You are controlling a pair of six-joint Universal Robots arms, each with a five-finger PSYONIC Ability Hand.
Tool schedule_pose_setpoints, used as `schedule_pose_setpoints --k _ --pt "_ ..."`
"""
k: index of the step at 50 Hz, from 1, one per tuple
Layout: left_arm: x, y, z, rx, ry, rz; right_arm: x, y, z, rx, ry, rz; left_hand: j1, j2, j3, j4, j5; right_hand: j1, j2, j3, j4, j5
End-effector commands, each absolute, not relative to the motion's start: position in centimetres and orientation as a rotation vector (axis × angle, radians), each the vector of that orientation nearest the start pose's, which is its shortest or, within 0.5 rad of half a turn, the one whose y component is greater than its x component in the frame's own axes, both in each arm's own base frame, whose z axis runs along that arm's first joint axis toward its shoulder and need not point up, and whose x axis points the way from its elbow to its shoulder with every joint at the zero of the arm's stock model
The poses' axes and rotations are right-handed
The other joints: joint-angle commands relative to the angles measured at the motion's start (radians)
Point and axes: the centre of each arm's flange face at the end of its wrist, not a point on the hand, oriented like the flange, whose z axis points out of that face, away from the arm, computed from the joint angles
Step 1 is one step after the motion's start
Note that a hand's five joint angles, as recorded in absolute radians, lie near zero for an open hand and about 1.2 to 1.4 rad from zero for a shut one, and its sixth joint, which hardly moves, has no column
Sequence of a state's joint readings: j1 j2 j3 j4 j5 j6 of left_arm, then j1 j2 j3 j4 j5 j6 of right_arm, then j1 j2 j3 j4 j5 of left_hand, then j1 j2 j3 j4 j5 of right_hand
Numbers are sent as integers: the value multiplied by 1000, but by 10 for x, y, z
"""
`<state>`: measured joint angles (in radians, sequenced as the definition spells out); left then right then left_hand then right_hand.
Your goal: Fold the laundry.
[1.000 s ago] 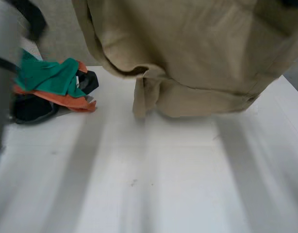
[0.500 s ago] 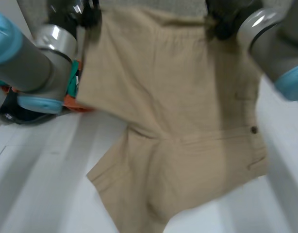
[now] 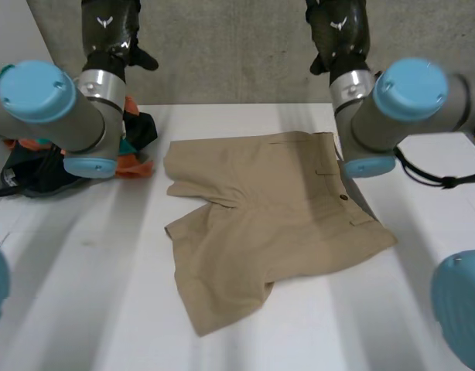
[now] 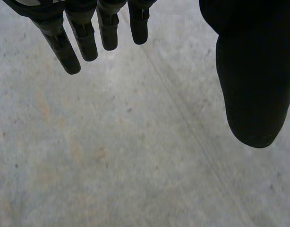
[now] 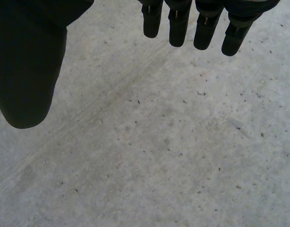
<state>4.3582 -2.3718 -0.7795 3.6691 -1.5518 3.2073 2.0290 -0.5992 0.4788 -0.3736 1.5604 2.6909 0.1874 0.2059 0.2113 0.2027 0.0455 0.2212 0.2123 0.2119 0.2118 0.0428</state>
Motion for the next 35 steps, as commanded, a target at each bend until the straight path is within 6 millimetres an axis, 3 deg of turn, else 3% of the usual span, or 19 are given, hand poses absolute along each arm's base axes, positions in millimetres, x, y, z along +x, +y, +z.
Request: schedule_pose_setpoints --k 1,5,8,10,11,14,15,19,22,25,29,35 --pt "-309 -370 315 471 1757 -2933 331 -374 326 -885 1686 -2476 -9 -28 -33 -24 -42 -47 -38 -37 -37 -43" --pt "-310 -321 308 569 1930 -2839 317 -346 326 -1000 1850 -2285 14 -4 -10 -1 -18 -47 -38 -37 -37 -43" --pt "-306 -283 296 656 2108 -2704 304 -336 315 -1074 1972 -2155 75 57 52 60 43 -47 -38 -37 -37 -43" --pt "-304 -263 286 709 2212 -2611 285 -330 296 -1155 2110 -2006 161 142 137 146 128 -47 -38 -37 -37 -43" --pt "-301 -244 272 762 2319 -2504 278 -324 290 -1202 2154 -1937 242 224 219 227 210 -47 -38 -37 -37 -43" --pt "-298 -217 252 852 2453 -2347 264 -308 276 -1304 2223 -1782 404 386 380 389 372 54 63 64 64 58" --pt "-297 -196 236 928 2543 -2228 260 -302 270 -1335 2241 -1727 480 462 456 465 448 92 101 102 102 96" --pt "-297 -151 199 1105 2693 -1974 230 -287 227 -1444 2371 -1463 660 642 636 645 627 245 254 254 254 249" --pt "-293 -124 176 1206 2756 -1828 216 -282 208 -1491 2414 -1371 687 668 663 671 654 322 330 331 331 325" --pt "-289 -114 151 1246 2801 -1693 205 -278 186 -1533 2415 -1331 681 662 657 666 648 398 407 407 407 402" --pt "-293 -117 130 1253 2807 -1663 201 -280 167 -1547 2373 -1403 657 639 634 642 625 510 519 519 519 513" --pt "-302 -132 124 1216 2769 -1767 202 -287 147 -1543 2278 -1597 637 618 613 621 604 369 378 379 379 373"
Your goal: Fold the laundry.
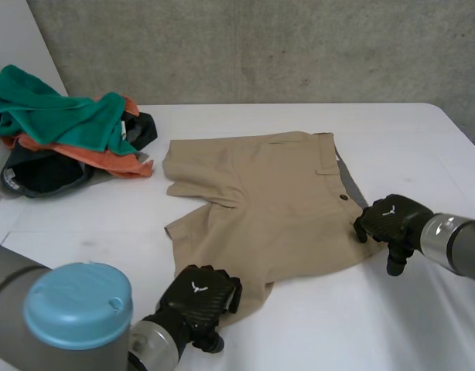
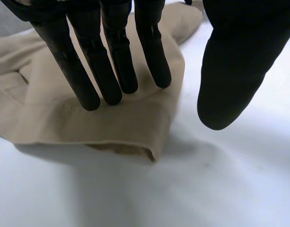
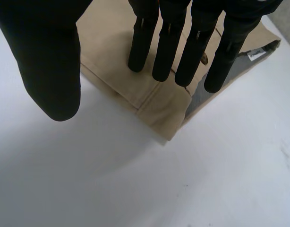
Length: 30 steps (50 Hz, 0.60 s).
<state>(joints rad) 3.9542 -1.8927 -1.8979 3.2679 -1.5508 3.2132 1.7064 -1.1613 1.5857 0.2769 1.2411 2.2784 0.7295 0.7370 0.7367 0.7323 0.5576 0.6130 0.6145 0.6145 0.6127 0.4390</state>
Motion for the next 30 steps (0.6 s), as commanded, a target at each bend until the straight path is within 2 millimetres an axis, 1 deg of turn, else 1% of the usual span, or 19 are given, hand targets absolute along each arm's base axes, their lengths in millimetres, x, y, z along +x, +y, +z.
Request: schedule_pose_setpoints --k 1,3,7,13,15,16,18,19,20,21,23,25,26,27,30 --pt "-305 -137 125 1203 2750 -1816 203 -288 146 -1541 2264 -1622 98 90 90 95 95 -72 -74 -74 -72 -73" --pt "-308 -141 125 1186 2731 -1858 204 -291 140 -1543 2222 -1694 98 90 90 95 95 -96 -98 -98 -96 -97" --pt "-311 -154 124 1153 2675 -1907 208 -295 130 -1549 2175 -1755 101 93 93 98 98 -108 -110 -110 -108 -109" --pt "-313 -163 113 1274 2516 -1869 210 -303 119 -1552 2159 -1785 127 119 120 124 124 -50 -51 -51 -49 -50" --pt "-312 -168 111 1274 2477 -1863 211 -307 115 -1552 2158 -1791 185 178 178 182 183 -3 -4 -4 -2 -3" --pt "-310 -172 109 1276 2447 -1857 211 -308 113 -1552 2158 -1796 296 289 289 293 293 24 22 22 24 23" --pt "-309 -175 108 1280 2426 -1853 211 -314 110 -1554 2150 -1821 464 456 456 461 461 261 259 259 261 260" --pt "-309 -177 108 1277 2415 -1856 212 -317 110 -1553 2146 -1836 572 565 565 569 569 427 426 426 428 427" --pt "-309 -178 109 1281 2400 -1865 212 -319 110 -1551 2142 -1853 666 658 659 663 663 644 643 643 644 644" --pt "-309 -179 110 1276 2396 -1873 212 -322 113 -1550 2128 -1892 667 659 660 664 664 782 780 780 782 781" --pt "-310 -179 115 1269 2383 -1902 211 -325 114 -1547 2126 -1923 667 659 660 664 664 783 782 782 784 783" --pt "-310 -178 123 1262 2367 -1935 208 -324 113 -1540 2163 -1926 667 659 660 664 664 783 782 782 784 783" --pt "-309 -178 130 1259 2355 -1963 207 -323 113 -1537 2178 -1924 667 659 660 664 664 783 782 782 784 783" --pt "-309 -176 146 1244 2330 -2021 205 -323 115 -1531 2192 -1923 667 659 660 664 664 783 782 782 784 783" --pt "-306 -170 165 1239 2290 -2080 201 -311 135 -1524 2233 -1914 667 659 660 664 664 783 782 782 784 783"
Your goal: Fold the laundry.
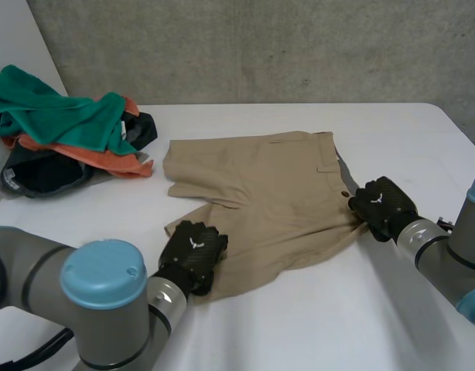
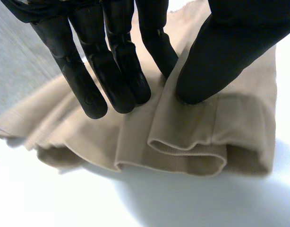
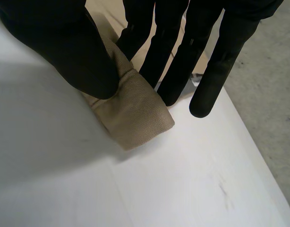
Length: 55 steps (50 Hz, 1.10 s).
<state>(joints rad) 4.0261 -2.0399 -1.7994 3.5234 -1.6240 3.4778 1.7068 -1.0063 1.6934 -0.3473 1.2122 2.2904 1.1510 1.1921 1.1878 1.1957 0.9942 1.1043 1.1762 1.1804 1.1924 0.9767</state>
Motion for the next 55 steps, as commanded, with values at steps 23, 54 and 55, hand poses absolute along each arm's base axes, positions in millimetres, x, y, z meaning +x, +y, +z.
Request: schedule_pose_setpoints --k 23,54,55 --pt "-295 -126 193 1670 2325 -1562 166 -240 205 -1633 2443 -1394 245 204 209 201 227 292 220 216 204 245" --pt "-380 -400 166 959 1564 -2513 271 -437 158 -1061 2196 -2413 -522 -563 -558 -566 -539 -567 -639 -643 -655 -614" --pt "-381 -399 167 961 1567 -2523 275 -439 163 -1022 2178 -2466 -951 -992 -988 -996 -969 -930 -1002 -1006 -1018 -977"
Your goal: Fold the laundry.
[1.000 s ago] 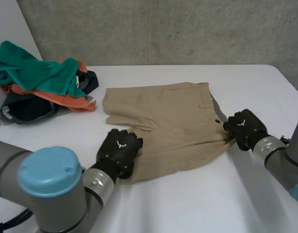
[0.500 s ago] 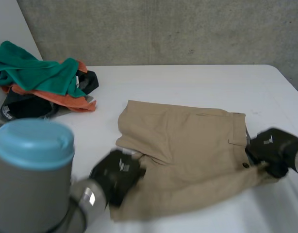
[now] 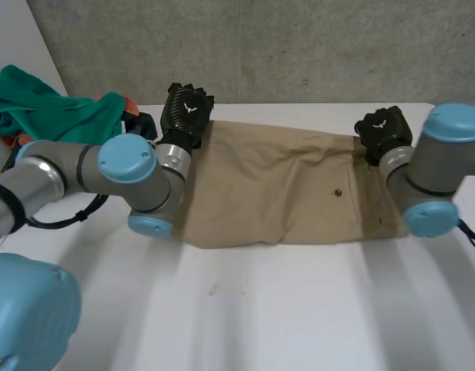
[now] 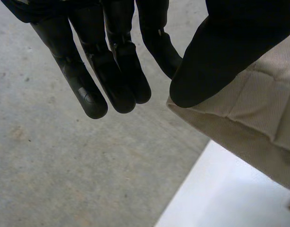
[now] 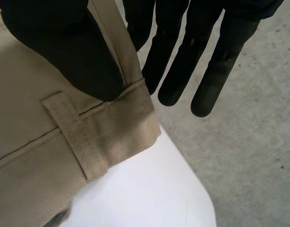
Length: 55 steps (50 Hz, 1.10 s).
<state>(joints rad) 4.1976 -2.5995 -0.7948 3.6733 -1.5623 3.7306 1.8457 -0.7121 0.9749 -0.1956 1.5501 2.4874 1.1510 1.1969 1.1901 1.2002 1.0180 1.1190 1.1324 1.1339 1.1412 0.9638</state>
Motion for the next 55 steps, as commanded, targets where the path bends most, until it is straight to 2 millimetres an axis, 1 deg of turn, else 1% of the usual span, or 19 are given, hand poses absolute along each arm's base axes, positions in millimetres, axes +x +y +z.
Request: schedule_pose_setpoints --k 1,2,4,8,12,15,19,24,27,30,32,33,38,41,44,49,51,52,55 --pt "-384 -396 168 965 1575 -2539 276 -439 166 -1007 2171 -2483 -976 -1022 -1016 -1026 -1018 -945 -958 -959 -967 -964" --pt "-386 -394 168 962 1585 -2548 278 -438 169 -995 2163 -2497 -877 -923 -916 -926 -919 -945 -958 -959 -967 -964" --pt "-392 -384 176 958 1607 -2579 278 -435 171 -981 2163 -2502 -976 -1022 -1016 -1026 -1018 -945 -958 -959 -967 -964" --pt "-392 -360 200 973 1628 -2620 268 -416 203 -924 2157 -2478 -976 -1022 -1016 -1026 -1018 -945 -958 -959 -967 -964" --pt "-380 -336 223 958 1651 -2654 259 -367 229 -1019 2175 -2278 -976 -1022 -1016 -1026 -1018 -945 -958 -959 -967 -964" --pt "-371 -319 226 967 1701 -2640 254 -343 223 -1096 2226 -2110 -976 -1022 -1016 -1026 -1018 -906 -919 -920 -928 -925" --pt "-363 -300 217 999 1792 -2598 229 -325 181 -1104 2406 -1786 -976 -1022 -1016 -1026 -1018 -744 -757 -759 -766 -763" --pt "-361 -280 199 1047 1896 -2551 213 -327 161 -1048 2462 -1745 -976 -1022 -1016 -1026 -1018 -735 -748 -749 -757 -754" --pt "-361 -277 195 1054 1920 -2542 208 -340 133 -1045 2484 -1751 -976 -1022 -1016 -1026 -1018 -717 -730 -732 -739 -736" --pt "-361 -277 193 1052 1930 -2538 206 -355 115 -1031 2485 -1792 -976 -1022 -1016 -1026 -1018 -349 -362 -364 -371 -368" --pt "-361 -276 194 1047 1934 -2542 199 -365 117 -1001 2494 -1827 -976 -1022 -1016 -1026 -1018 225 211 210 203 206" --pt "-361 -276 194 1047 1937 -2541 195 -368 118 -994 2506 -1828 -976 -1022 -1016 -1026 -1018 277 263 262 255 257" --pt "-359 -274 208 1027 1909 -2576 169 -372 120 -1014 2636 -1817 -976 -1022 -1016 -1026 -1018 277 264 262 255 258" --pt "-355 -271 217 1014 1898 -2593 157 -375 158 -1041 2640 -2017 -976 -1022 -1016 -1026 -1018 277 264 262 255 258" --pt "-351 -267 228 993 1885 -2619 155 -373 179 -1123 2624 -2115 -976 -1022 -1016 -1026 -1018 277 264 262 255 258" --pt "-346 -264 234 962 1905 -2643 165 -372 192 -1397 2545 -2226 -976 -1022 -1016 -1026 -1018 277 264 262 255 258" --pt "-345 -264 235 946 1919 -2648 196 -363 197 -1522 2354 -2302 -976 -1022 -1016 -1026 -1018 277 264 262 255 258" --pt "-345 -264 235 943 1924 -2647 235 -346 198 -1630 2112 -2342 -976 -1022 -1016 -1026 -1018 277 264 262 255 258" --pt "-345 -264 233 933 1941 -2646 289 -310 195 -1772 1728 -2346 -976 -1022 -1016 -1026 -1018 277 264 262 255 258"
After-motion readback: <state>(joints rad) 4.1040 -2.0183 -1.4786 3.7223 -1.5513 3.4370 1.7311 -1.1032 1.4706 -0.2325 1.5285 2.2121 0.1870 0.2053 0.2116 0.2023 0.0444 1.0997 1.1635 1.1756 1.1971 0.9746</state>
